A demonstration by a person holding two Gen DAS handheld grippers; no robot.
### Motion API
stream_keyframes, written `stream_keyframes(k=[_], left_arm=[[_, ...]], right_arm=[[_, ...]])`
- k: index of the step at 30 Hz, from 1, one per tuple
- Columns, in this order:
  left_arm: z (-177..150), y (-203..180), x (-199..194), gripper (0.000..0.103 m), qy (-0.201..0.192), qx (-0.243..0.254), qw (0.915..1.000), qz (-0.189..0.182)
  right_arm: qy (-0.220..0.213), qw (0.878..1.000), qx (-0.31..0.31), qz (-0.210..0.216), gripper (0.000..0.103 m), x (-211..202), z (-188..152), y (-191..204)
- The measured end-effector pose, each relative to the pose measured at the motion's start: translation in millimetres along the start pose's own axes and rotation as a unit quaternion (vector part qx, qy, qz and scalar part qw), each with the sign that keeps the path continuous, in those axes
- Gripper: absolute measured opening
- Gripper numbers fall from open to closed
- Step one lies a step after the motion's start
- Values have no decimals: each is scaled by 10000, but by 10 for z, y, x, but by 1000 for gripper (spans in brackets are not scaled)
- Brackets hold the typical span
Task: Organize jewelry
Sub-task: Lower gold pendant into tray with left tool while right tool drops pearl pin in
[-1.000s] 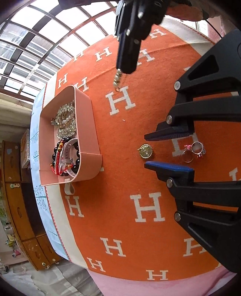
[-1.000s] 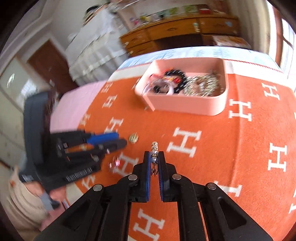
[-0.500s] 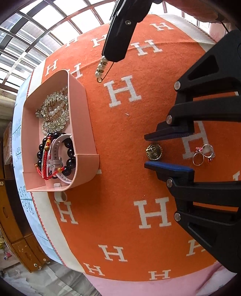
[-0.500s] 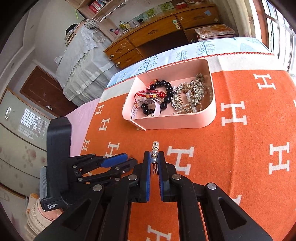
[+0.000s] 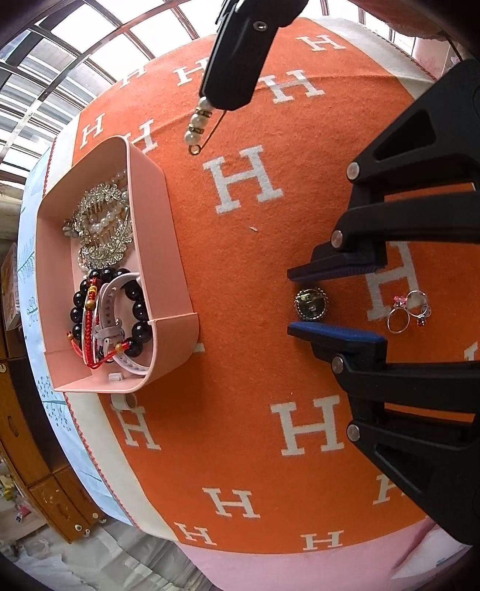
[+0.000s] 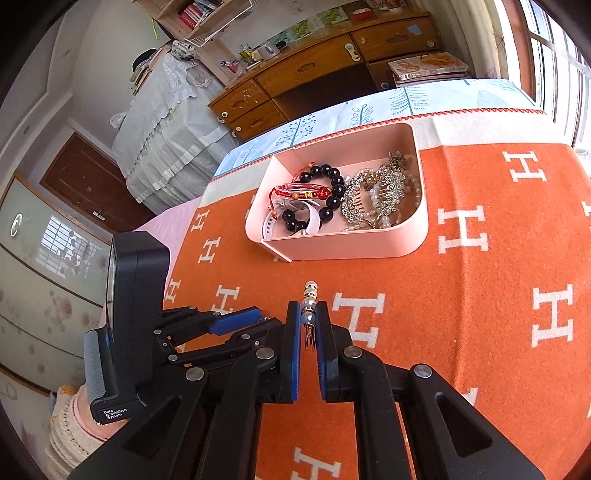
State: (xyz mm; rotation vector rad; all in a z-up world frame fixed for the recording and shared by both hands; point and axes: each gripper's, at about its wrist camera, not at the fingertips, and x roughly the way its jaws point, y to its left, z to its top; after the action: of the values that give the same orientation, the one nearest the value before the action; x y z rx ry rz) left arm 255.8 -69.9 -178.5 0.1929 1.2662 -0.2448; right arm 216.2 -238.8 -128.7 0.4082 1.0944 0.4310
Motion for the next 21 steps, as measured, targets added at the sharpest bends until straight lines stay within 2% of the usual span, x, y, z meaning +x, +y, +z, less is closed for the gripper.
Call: stream_keyframes(k=[6, 9, 15, 21], left_arm=[[-30, -70, -24, 16, -95, 28, 9998, 157], [-23, -69, -107, 16, -170, -32, 9998, 117], [222, -100, -706, 16, -730, 90, 9972, 111], [715, -45, -1373, 16, -1482, -36, 9889, 74]], right_arm=[[-2, 10000, -20, -8, 7, -31, -15, 4], [-35, 10000, -54, -19, 7, -75, -15, 31], [-367, 9992, -149, -97, 7, -394, 200, 153], [-911, 9951, -324, -226, 7, -824, 650, 366]])
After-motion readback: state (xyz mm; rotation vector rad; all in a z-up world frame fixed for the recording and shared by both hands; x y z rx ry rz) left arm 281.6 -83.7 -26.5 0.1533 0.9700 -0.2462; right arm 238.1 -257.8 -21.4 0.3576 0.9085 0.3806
